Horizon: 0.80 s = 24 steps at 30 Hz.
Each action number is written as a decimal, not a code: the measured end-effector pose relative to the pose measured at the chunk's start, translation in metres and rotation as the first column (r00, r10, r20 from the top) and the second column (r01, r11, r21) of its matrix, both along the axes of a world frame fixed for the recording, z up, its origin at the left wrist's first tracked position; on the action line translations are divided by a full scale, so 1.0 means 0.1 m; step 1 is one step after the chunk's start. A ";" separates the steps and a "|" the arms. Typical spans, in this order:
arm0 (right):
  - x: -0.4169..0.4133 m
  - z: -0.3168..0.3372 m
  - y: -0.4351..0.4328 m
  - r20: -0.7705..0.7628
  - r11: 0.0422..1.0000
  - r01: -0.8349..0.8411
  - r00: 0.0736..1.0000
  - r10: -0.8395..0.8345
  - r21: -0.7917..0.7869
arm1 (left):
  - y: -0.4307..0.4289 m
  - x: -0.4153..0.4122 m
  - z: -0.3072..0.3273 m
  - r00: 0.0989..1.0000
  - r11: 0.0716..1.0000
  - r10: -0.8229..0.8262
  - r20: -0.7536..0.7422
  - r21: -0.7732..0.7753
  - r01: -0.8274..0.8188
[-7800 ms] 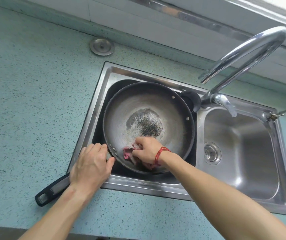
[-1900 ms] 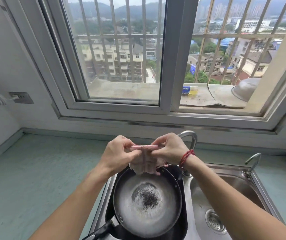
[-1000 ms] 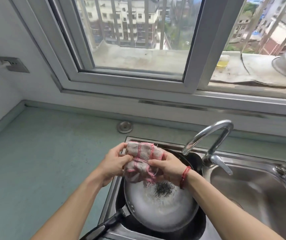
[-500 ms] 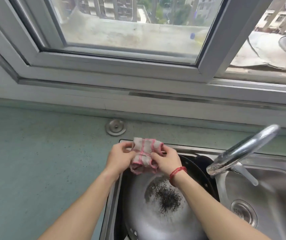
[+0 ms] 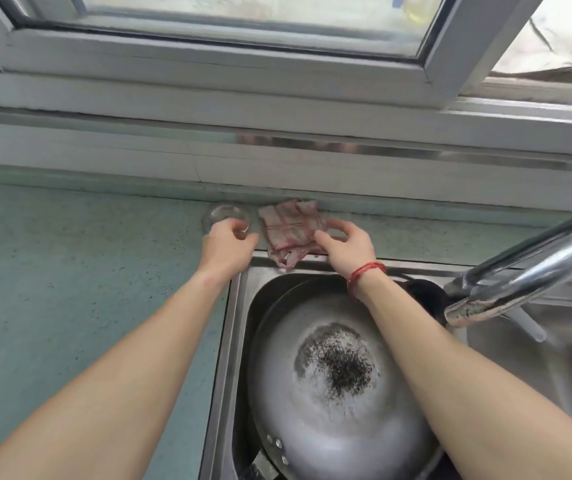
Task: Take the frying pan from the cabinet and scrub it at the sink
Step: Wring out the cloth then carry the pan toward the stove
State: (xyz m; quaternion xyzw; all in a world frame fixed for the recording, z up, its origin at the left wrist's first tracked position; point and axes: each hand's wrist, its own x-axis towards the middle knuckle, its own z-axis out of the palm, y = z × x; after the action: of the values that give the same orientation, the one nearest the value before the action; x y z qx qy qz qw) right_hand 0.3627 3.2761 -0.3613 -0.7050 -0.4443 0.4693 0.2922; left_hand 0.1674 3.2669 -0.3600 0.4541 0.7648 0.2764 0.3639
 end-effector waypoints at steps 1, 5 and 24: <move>0.01 0.01 -0.02 0.005 1.000 0.003 1.000 -0.003 -0.001 | -0.05 -0.01 0.01 1.000 1.000 0.004 -0.006 -0.002 -0.004; 0.13 0.03 -0.10 0.007 1.000 0.012 1.000 -0.012 0.002 | -0.28 -0.02 0.04 1.000 1.000 0.004 -0.022 0.004 -0.004; 0.41 0.07 -1.77 -0.062 0.967 -0.228 0.973 0.222 -0.112 | -2.54 0.21 -0.03 0.970 0.968 -0.146 -0.194 -0.232 0.099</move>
State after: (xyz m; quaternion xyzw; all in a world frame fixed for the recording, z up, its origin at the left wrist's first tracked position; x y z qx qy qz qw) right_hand 0.4038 3.0986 -0.3547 -0.6544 -0.4857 0.5419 0.2054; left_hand 0.1887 3.0125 -0.3625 0.4842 0.7952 0.1173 0.3457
